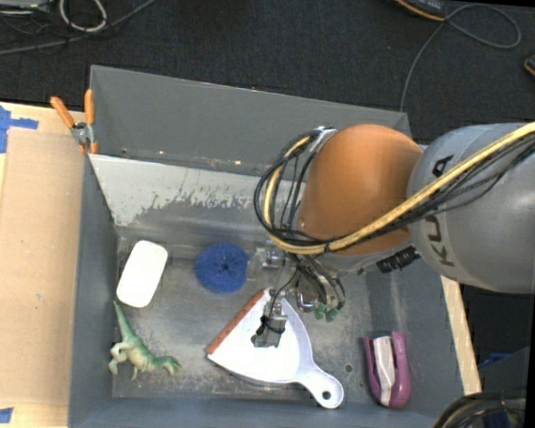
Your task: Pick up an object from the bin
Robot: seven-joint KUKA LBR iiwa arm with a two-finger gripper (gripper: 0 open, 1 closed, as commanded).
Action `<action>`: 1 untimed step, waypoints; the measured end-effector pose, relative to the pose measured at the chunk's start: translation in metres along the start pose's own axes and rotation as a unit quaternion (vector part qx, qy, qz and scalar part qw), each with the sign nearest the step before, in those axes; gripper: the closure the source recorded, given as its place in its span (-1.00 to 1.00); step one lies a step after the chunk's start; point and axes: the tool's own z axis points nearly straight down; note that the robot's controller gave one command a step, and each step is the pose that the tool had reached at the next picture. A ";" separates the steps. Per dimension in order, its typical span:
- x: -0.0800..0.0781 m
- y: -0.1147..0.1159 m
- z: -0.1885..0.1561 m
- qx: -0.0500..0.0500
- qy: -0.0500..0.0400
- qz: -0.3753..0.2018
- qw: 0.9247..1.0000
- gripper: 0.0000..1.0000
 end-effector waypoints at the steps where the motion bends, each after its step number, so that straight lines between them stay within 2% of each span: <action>1: -0.002 -0.001 -0.004 0.000 -0.003 0.002 1.000 -1.00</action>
Offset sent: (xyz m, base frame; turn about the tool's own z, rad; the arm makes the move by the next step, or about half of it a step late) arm 0.0694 -0.1034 -0.1368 -0.1145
